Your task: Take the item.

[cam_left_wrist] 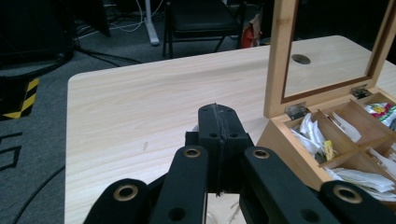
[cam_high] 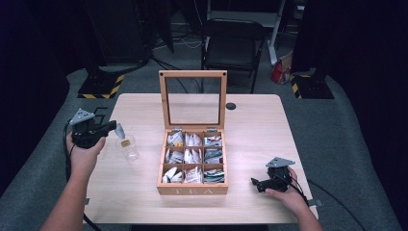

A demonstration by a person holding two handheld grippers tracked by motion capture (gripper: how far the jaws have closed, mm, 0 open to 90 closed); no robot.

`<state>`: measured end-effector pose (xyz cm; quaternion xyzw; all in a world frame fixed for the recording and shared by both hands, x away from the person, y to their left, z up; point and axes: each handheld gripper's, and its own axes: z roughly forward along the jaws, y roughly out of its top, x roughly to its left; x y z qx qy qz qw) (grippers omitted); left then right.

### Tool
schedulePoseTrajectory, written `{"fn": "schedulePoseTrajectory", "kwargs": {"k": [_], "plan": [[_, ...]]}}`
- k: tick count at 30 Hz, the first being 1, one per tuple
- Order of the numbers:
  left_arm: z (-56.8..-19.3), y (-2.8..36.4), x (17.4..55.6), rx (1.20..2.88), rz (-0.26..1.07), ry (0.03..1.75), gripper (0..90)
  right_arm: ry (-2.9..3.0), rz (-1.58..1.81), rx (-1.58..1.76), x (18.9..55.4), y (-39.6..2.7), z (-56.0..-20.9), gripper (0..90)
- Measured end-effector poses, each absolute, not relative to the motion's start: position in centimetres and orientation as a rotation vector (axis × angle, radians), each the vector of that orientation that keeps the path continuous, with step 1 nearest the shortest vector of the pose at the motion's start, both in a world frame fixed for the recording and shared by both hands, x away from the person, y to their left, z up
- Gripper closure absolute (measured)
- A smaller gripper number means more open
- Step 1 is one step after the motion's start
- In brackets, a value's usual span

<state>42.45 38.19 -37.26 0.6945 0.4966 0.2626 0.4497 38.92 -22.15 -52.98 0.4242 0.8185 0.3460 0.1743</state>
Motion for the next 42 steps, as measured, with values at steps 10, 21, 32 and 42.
{"fn": "schedulePoseTrajectory", "kwargs": {"k": [10, 21, 32, 42], "plan": [[-38.5, 38.6, 42.9, 1.724, 0.659, 1.266, 90.0, 2.321, 0.98, 1.203, 38.9, -22.2, -53.0, 0.0], [-39.5, 38.6, 43.2, 1.725, 0.669, 1.292, 90.0, 2.32, 0.981, 1.203, 38.9, -22.1, -53.0, 0.0], [-40.2, 38.2, 43.5, 1.732, 0.668, 1.299, 90.0, 2.32, 0.98, 1.203, 38.9, -22.2, -53.0, 0.0], [-40.8, 37.8, 43.8, 1.765, 0.663, 1.305, 90.0, 2.321, 0.981, 1.204, 38.9, -22.2, -53.0, 0.0]]}}
